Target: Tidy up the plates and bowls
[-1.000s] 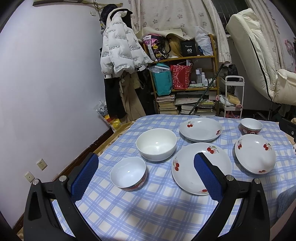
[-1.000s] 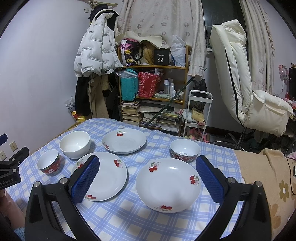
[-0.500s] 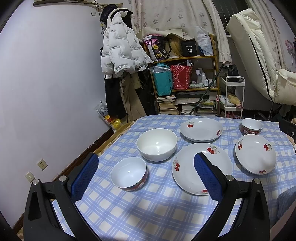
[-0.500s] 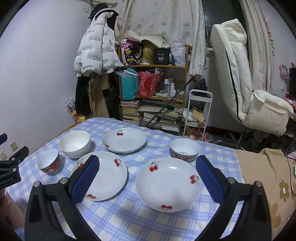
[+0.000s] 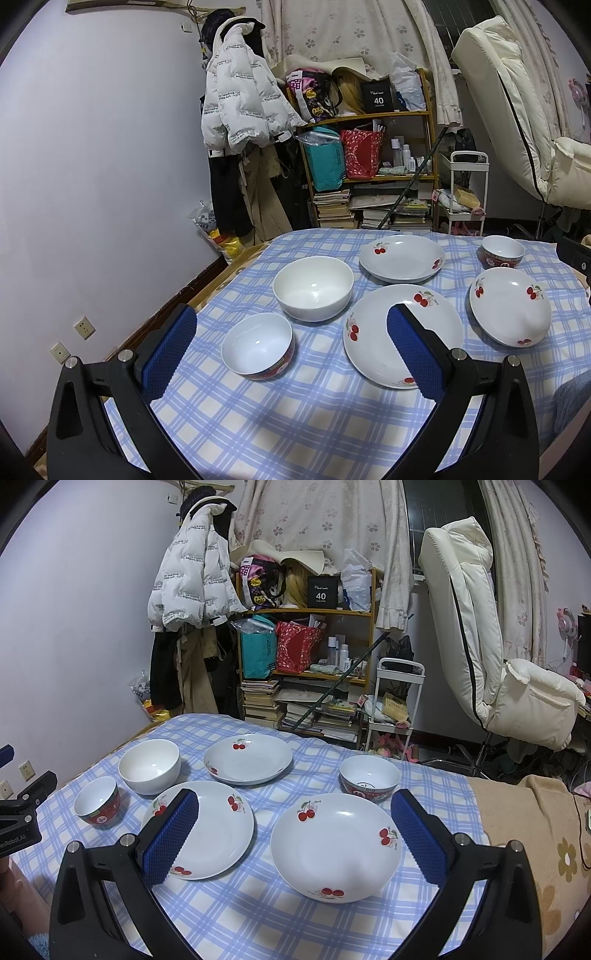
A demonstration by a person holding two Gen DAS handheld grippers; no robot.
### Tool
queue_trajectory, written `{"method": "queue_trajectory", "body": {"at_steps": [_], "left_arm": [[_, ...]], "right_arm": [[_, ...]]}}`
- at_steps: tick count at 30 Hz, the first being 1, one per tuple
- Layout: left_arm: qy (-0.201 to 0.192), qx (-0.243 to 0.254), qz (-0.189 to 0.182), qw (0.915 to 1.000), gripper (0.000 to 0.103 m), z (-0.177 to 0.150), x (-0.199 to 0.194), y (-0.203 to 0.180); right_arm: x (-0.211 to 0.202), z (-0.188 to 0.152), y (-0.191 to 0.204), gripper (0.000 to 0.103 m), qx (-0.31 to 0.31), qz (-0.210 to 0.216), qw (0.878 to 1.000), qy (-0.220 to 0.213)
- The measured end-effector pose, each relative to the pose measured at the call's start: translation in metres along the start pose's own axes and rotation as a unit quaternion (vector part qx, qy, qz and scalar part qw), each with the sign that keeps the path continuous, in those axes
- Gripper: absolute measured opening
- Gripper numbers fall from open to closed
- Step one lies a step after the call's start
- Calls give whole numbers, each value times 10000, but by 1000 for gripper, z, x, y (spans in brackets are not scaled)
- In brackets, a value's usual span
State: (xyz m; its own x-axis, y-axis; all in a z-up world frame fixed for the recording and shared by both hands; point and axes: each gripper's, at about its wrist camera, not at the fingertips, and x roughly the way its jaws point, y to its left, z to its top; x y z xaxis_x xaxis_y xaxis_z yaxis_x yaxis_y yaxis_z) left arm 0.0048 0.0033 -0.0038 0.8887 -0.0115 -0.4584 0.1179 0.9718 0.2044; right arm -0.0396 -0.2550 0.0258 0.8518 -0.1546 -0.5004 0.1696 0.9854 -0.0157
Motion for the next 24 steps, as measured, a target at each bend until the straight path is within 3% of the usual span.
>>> {"method": "queue_trajectory", "body": {"at_steps": [16, 24], "left_arm": [[-50, 0, 105, 9999, 101, 0, 0, 3], [106, 7, 18, 9999, 101, 1, 3, 1]], "right_arm": [[2, -2, 0, 103, -2, 3, 10000, 14], [4, -3, 0, 103, 4, 10, 10000, 55]]}}
